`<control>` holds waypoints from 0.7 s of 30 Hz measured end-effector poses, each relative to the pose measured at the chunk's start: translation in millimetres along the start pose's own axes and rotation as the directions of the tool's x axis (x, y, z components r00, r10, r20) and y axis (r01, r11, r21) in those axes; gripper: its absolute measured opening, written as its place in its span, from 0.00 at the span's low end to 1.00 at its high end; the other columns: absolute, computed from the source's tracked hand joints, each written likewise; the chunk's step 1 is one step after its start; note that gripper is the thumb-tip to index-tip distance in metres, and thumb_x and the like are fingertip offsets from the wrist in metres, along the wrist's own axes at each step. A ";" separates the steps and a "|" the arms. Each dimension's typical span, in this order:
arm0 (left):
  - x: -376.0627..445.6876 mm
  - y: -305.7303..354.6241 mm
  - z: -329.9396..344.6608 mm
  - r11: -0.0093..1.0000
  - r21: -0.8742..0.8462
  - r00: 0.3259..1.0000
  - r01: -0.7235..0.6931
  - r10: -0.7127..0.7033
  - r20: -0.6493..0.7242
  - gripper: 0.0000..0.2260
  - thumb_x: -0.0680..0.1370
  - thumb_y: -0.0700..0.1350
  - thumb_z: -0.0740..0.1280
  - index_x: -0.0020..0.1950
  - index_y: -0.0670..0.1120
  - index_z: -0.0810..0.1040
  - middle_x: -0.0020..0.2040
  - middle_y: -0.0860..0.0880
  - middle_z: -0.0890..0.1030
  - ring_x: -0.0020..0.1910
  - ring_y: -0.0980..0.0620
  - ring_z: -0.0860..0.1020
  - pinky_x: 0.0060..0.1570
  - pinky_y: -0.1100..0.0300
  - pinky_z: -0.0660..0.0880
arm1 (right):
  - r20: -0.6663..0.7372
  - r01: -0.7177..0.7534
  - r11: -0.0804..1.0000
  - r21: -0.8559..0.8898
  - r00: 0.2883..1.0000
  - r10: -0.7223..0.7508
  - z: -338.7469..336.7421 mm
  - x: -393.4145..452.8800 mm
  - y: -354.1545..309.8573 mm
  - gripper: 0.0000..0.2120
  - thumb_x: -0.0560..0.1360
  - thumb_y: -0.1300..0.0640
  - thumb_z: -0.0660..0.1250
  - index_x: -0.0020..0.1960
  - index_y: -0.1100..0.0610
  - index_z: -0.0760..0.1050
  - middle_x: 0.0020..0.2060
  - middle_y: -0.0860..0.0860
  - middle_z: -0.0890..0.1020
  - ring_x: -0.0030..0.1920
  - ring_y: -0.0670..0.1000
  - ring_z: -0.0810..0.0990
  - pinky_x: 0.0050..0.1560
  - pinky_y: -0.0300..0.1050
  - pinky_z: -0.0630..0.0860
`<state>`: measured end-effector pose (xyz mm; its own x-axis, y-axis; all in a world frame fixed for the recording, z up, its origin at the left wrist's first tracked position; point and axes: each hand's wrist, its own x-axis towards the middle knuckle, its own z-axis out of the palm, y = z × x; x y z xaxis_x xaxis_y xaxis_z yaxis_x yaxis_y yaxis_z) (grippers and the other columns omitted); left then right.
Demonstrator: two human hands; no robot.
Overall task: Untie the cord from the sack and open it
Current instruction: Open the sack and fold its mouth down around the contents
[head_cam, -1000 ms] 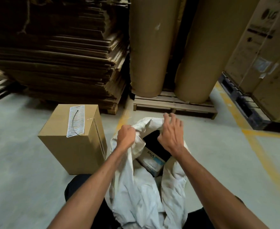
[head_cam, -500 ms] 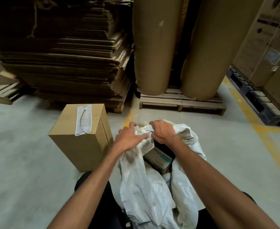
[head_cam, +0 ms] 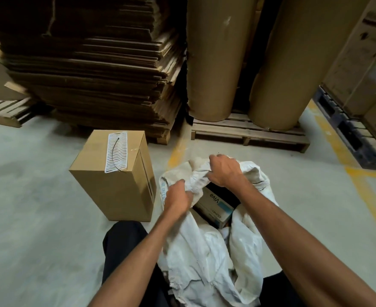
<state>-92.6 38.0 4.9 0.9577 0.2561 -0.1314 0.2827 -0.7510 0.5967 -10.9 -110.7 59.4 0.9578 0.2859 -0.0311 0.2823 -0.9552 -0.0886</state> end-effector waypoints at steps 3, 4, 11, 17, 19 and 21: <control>19.0 3.7 -9.1 0.960 -0.256 0.991 0.113 -0.092 0.094 0.13 0.79 0.38 0.61 0.60 0.40 0.79 0.56 0.41 0.82 0.51 0.41 0.80 0.48 0.54 0.76 | -0.210 0.307 0.946 -0.101 0.923 -0.322 14.2 -14.0 -1.1 0.36 0.69 0.46 0.74 0.72 0.55 0.65 0.67 0.56 0.71 0.68 0.58 0.71 0.72 0.58 0.66; 22.6 6.2 -12.2 0.944 -0.302 0.988 0.131 -0.099 0.119 0.12 0.79 0.38 0.60 0.59 0.40 0.79 0.55 0.41 0.83 0.49 0.42 0.80 0.45 0.54 0.76 | -0.225 0.405 0.904 -0.139 0.876 -0.427 19.3 -19.0 -3.3 0.39 0.67 0.48 0.75 0.74 0.54 0.64 0.70 0.56 0.70 0.72 0.60 0.68 0.75 0.60 0.62; 39.3 1.3 -32.2 0.907 -0.363 0.906 0.212 -0.043 0.422 0.15 0.78 0.45 0.56 0.55 0.43 0.80 0.44 0.38 0.83 0.40 0.46 0.77 0.40 0.51 0.73 | -0.167 0.509 0.830 -0.229 0.819 -0.549 33.0 -19.0 -21.7 0.35 0.65 0.54 0.78 0.70 0.53 0.71 0.61 0.53 0.76 0.67 0.58 0.72 0.78 0.61 0.56; 12.6 -2.9 -56.1 0.942 -0.287 0.907 0.176 -0.042 0.419 0.12 0.71 0.39 0.63 0.53 0.44 0.79 0.44 0.44 0.81 0.42 0.47 0.78 0.41 0.53 0.74 | -0.037 0.532 0.801 -0.274 0.826 -0.562 20.5 -7.5 -38.6 0.18 0.73 0.58 0.71 0.63 0.55 0.76 0.55 0.54 0.80 0.55 0.59 0.78 0.58 0.53 0.74; -7.0 -2.1 -51.5 0.969 -0.222 0.954 0.104 -0.034 0.299 0.16 0.73 0.44 0.66 0.61 0.47 0.77 0.54 0.44 0.82 0.52 0.46 0.80 0.50 0.50 0.77 | -0.023 0.519 0.810 -0.271 0.838 -0.545 19.1 -8.9 -48.3 0.13 0.75 0.58 0.67 0.60 0.56 0.78 0.54 0.54 0.81 0.55 0.58 0.79 0.53 0.53 0.76; -33.2 -3.2 -38.7 0.998 -0.052 0.992 0.025 -0.018 0.127 0.28 0.76 0.53 0.68 0.75 0.48 0.67 0.66 0.45 0.76 0.66 0.43 0.73 0.61 0.49 0.73 | 0.030 0.483 0.822 -0.303 0.866 -0.498 19.0 -9.3 -57.8 0.11 0.77 0.58 0.66 0.59 0.55 0.78 0.55 0.53 0.80 0.57 0.57 0.79 0.51 0.51 0.76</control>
<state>-127.4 55.5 38.0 0.9515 0.1907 -0.2414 0.3034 -0.7119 0.6334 -37.1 -56.7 45.9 0.6874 0.7262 -0.0128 0.7113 -0.6696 0.2136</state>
